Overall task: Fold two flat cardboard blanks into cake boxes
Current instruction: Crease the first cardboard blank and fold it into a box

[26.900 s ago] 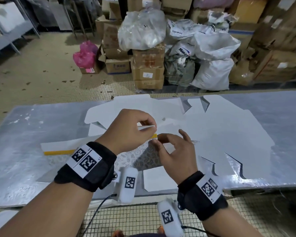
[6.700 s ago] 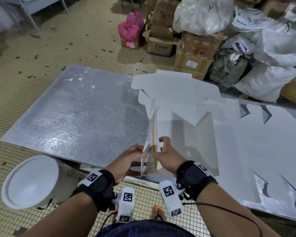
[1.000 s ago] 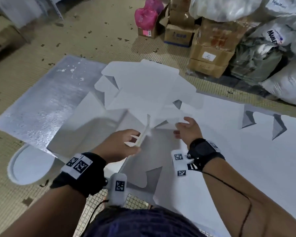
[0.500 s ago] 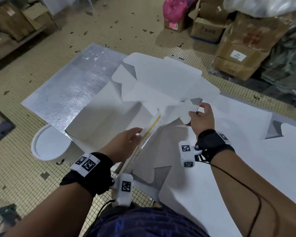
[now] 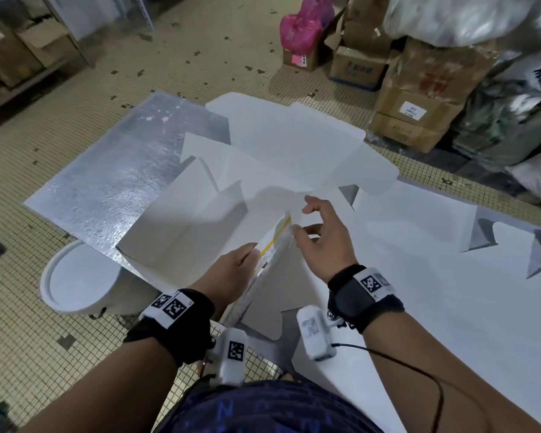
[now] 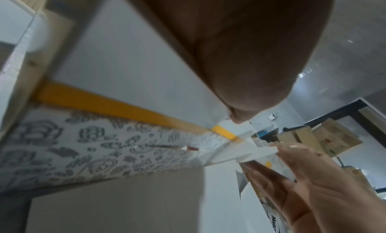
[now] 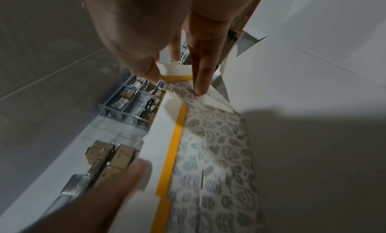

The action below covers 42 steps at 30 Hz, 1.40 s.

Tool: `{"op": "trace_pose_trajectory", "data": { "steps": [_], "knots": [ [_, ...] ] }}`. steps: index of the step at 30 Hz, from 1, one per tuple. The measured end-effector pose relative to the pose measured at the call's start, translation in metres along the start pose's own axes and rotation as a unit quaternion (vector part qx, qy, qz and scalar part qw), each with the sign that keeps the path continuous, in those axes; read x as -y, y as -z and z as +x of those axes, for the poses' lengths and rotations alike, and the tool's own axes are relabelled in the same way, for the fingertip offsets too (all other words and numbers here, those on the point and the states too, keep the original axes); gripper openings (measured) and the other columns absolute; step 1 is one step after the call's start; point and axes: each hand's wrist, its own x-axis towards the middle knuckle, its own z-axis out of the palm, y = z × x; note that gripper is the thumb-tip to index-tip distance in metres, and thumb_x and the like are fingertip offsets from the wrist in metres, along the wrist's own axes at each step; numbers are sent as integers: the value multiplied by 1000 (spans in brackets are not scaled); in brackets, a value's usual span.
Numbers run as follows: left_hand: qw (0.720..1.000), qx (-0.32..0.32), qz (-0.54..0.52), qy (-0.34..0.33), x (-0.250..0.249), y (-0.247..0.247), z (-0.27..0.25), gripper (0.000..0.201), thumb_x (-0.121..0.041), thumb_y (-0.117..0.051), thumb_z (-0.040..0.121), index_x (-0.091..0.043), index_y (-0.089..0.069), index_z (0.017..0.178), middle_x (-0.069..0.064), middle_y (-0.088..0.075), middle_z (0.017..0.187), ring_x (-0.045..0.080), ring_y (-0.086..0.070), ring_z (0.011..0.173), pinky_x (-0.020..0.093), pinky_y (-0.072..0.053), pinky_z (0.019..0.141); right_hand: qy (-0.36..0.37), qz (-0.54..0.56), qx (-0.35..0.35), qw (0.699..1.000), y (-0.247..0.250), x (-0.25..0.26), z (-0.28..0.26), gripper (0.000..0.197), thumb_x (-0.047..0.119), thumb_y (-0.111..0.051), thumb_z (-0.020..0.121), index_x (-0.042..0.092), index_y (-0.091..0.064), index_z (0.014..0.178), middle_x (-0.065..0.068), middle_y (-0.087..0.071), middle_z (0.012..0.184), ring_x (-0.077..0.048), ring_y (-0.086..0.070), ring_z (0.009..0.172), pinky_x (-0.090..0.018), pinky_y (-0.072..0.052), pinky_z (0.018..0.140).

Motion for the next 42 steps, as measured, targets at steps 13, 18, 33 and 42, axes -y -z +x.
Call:
{"op": "trace_pose_trajectory", "data": {
  "steps": [13, 18, 33, 42],
  "knots": [
    [993, 48, -100, 26, 10, 5, 3, 33, -34, -31, 107, -12, -55, 99, -5, -54, 93, 8, -49, 85, 16, -39, 78, 102, -133, 11, 986, -11, -6, -7, 34, -9, -56, 90, 15, -75, 105, 10, -51, 120, -3, -62, 84, -17, -51, 84],
    [996, 46, -72, 21, 14, 6, 5, 33, -42, -27, 100, -21, -52, 101, -3, -51, 100, 13, -46, 93, 32, -36, 81, 103, -171, 9, 980, -12, -2, 2, 19, -2, -65, 89, 13, -76, 90, 11, -51, 107, 7, -56, 80, -5, -41, 77],
    [995, 67, -68, 26, 19, 6, 16, 61, -52, -23, 91, -5, -53, 114, 5, -52, 92, 16, -46, 82, 40, -41, 84, 102, -167, 31, 980, -21, 0, 9, 17, 1, -69, 87, 17, -77, 87, 17, -44, 91, -3, -50, 83, -5, -39, 76],
    [994, 71, -80, 30, 22, 2, 20, 35, -53, -25, 93, -27, -48, 101, -2, -47, 99, 13, -43, 89, 37, -38, 86, 88, -131, 0, 987, -16, -4, 13, 14, 7, -70, 88, 19, -77, 89, 6, -48, 96, -1, -53, 82, -13, -45, 77]
  ]
}}
